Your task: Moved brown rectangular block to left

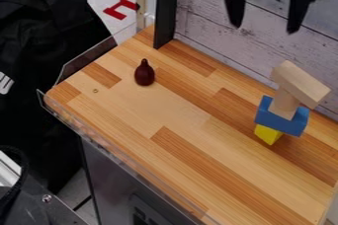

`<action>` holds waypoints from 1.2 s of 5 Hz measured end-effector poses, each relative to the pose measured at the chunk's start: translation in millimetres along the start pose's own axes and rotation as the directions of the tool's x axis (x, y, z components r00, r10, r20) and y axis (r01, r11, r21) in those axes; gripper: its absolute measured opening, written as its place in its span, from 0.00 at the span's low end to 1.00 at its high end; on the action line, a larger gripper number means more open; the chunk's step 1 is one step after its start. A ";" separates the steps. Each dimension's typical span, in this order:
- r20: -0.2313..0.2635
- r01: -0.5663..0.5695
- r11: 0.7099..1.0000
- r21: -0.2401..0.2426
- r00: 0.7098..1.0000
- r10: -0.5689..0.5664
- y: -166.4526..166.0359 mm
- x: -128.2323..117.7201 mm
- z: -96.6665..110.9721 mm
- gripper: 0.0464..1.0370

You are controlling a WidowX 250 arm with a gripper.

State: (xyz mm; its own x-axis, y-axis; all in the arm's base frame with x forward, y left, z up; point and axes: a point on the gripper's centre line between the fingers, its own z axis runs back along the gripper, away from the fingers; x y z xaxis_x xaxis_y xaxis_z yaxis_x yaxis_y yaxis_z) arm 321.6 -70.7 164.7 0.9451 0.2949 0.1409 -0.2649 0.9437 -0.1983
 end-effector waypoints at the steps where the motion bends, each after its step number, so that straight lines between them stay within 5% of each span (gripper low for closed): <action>1: -0.008 -0.126 0.992 -0.013 0.992 0.126 -8.9 9.9 9.7 0.96; 2: -0.045 -0.292 0.956 0.027 0.955 0.293 -12.4 18.6 8.6 0.96; 4: -0.088 -0.483 0.856 0.184 0.859 0.504 -14.8 10.7 -13.1 0.96; 6: -0.117 -0.528 0.833 0.165 0.828 0.549 -29.5 -2.2 -29.3 0.96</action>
State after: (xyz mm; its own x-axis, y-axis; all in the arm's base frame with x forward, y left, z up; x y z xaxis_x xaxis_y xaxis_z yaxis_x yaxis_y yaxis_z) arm 332.9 -103.6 141.8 0.6595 0.7442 -0.1057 -0.7516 0.6548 -0.0791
